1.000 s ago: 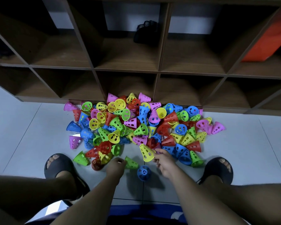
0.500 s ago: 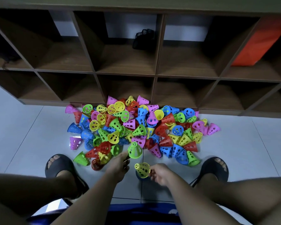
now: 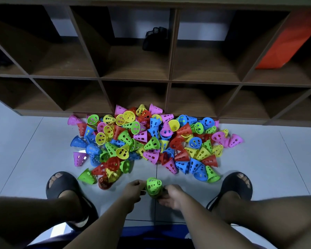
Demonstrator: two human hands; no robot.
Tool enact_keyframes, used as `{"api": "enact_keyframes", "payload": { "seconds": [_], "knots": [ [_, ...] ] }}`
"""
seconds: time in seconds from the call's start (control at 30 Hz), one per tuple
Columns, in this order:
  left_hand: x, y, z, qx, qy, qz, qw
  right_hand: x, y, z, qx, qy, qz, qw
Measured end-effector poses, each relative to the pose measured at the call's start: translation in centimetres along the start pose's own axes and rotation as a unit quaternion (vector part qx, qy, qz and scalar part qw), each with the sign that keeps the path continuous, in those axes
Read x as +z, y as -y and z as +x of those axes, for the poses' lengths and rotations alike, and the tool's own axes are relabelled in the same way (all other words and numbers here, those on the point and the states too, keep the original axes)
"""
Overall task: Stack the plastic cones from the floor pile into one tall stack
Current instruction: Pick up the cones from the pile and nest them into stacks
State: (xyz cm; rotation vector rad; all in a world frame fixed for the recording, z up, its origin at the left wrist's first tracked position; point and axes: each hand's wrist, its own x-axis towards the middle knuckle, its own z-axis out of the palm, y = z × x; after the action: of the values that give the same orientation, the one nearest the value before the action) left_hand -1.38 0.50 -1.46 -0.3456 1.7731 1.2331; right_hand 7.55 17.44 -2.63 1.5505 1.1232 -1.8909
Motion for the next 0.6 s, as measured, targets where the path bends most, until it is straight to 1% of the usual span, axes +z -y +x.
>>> {"api": "enact_keyframes", "payload": {
  "seconds": [0.17,0.4,0.47,0.5,0.57,0.6],
  "knots": [
    [0.1,-0.1,1.1,0.001,-0.024,-0.01,1.0,1.1,1.3,0.2,-0.011,0.039,0.046,0.998],
    [0.0,-1.3,3.2,0.002,-0.044,0.001,0.999,2.1,3.4,2.5,-0.059,0.086,0.116,0.988],
    [-0.3,-1.7,3.9,0.0,-0.05,-0.001,0.999,1.9,4.1,3.4,-0.073,0.082,0.101,0.989],
    [-0.4,-1.9,4.1,0.0,-0.054,-0.002,0.999,1.7,4.4,3.8,-0.081,0.066,0.078,0.992],
    [-0.7,-2.5,4.7,0.003,-0.063,-0.008,0.998,1.1,5.3,4.5,-0.109,0.011,0.009,0.994],
    [-0.9,-2.9,4.9,0.007,-0.07,-0.017,0.997,0.7,5.8,4.8,-0.137,-0.029,-0.049,0.989]
  ]
}}
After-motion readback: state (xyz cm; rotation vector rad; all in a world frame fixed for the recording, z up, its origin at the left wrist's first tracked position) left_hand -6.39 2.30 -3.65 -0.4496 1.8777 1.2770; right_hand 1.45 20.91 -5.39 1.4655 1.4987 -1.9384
